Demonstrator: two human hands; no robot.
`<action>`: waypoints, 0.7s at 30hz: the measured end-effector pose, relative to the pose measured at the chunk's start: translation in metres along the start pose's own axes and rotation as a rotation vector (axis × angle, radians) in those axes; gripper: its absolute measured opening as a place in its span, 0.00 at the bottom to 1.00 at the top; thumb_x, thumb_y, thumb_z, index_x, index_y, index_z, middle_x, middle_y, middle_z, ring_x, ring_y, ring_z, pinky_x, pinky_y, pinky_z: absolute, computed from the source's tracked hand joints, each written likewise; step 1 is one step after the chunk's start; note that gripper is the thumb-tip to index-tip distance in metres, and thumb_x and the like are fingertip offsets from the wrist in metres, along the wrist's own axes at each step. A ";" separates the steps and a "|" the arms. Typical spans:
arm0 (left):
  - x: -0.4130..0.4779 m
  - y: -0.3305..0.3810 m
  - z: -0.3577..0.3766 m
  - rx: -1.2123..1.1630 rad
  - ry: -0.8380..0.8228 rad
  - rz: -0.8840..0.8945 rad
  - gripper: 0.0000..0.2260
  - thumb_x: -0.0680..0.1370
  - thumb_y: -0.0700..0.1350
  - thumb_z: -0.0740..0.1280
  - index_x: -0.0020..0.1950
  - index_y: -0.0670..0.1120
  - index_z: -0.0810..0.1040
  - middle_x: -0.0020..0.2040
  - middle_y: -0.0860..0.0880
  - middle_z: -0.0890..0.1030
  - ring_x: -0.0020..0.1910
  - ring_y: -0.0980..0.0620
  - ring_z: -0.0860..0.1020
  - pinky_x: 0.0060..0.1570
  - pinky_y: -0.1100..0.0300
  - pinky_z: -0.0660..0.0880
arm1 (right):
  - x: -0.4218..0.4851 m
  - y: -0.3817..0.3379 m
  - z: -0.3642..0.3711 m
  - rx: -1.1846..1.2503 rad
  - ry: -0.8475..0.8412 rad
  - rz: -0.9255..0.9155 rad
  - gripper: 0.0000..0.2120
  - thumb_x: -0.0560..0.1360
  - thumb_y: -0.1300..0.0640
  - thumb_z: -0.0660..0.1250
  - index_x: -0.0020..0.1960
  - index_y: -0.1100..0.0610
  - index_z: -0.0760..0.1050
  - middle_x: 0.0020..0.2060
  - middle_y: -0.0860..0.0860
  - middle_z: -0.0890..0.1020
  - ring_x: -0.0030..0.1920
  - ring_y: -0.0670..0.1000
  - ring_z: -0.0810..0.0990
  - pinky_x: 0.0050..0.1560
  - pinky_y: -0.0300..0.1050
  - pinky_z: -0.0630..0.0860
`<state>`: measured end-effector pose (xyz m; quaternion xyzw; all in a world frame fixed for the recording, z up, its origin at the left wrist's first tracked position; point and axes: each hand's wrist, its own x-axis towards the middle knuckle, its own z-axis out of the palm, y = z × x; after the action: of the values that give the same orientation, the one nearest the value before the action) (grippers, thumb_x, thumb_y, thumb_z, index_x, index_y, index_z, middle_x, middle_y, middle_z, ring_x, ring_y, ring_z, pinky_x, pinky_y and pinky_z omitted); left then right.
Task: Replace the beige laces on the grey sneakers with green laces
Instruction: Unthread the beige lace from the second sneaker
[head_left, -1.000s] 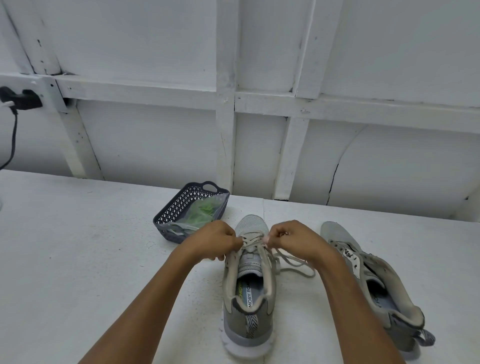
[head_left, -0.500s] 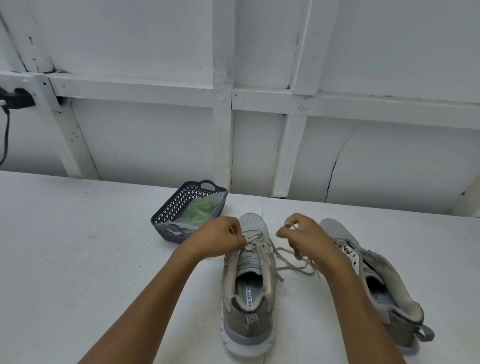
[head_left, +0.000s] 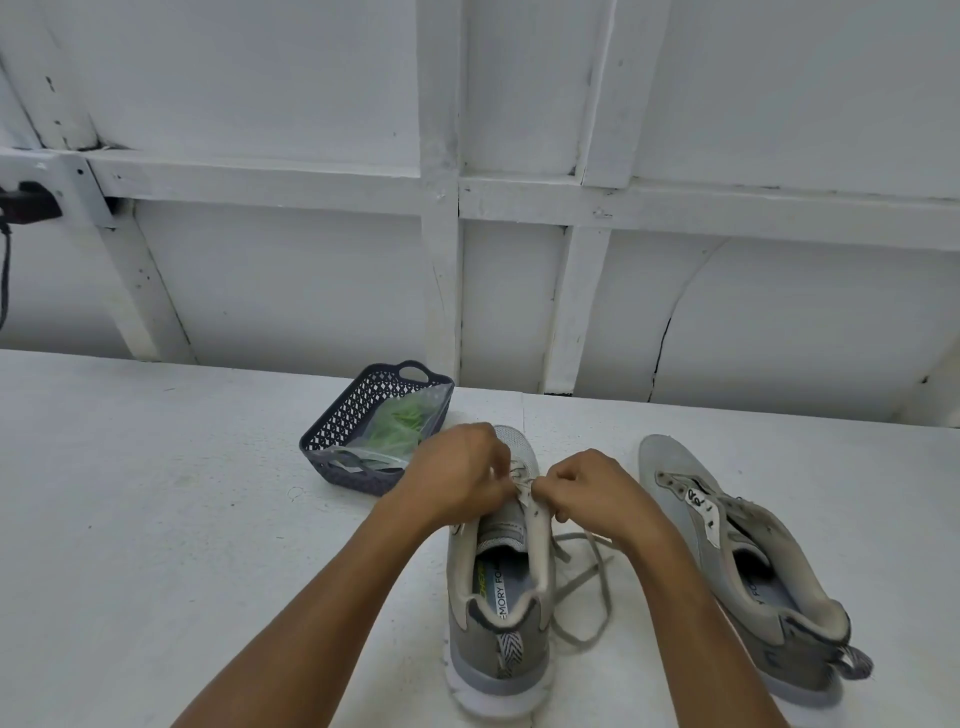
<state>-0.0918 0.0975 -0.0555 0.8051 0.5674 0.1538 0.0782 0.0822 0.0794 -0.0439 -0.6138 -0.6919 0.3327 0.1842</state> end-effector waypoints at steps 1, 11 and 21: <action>0.000 -0.001 -0.002 0.010 0.061 -0.039 0.07 0.74 0.50 0.67 0.44 0.48 0.82 0.48 0.50 0.79 0.47 0.49 0.78 0.42 0.56 0.73 | 0.001 0.002 0.001 0.023 -0.001 0.012 0.14 0.73 0.54 0.65 0.32 0.61 0.75 0.28 0.54 0.73 0.32 0.49 0.69 0.35 0.43 0.63; 0.000 -0.008 -0.006 -0.045 0.065 -0.029 0.12 0.73 0.43 0.67 0.56 0.49 0.79 0.55 0.49 0.78 0.55 0.48 0.76 0.51 0.53 0.75 | 0.008 0.012 0.001 0.147 -0.062 0.073 0.13 0.70 0.57 0.66 0.27 0.57 0.76 0.29 0.55 0.80 0.34 0.52 0.76 0.33 0.42 0.64; 0.009 0.002 -0.004 -0.178 -0.125 0.073 0.04 0.76 0.45 0.70 0.47 0.49 0.84 0.52 0.53 0.82 0.53 0.53 0.79 0.56 0.53 0.75 | 0.007 0.012 -0.002 0.166 -0.103 0.109 0.11 0.72 0.58 0.66 0.33 0.61 0.81 0.32 0.53 0.82 0.32 0.47 0.81 0.34 0.41 0.66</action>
<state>-0.0884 0.1050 -0.0495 0.8230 0.5161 0.1560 0.1789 0.0914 0.0867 -0.0518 -0.6150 -0.6362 0.4296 0.1802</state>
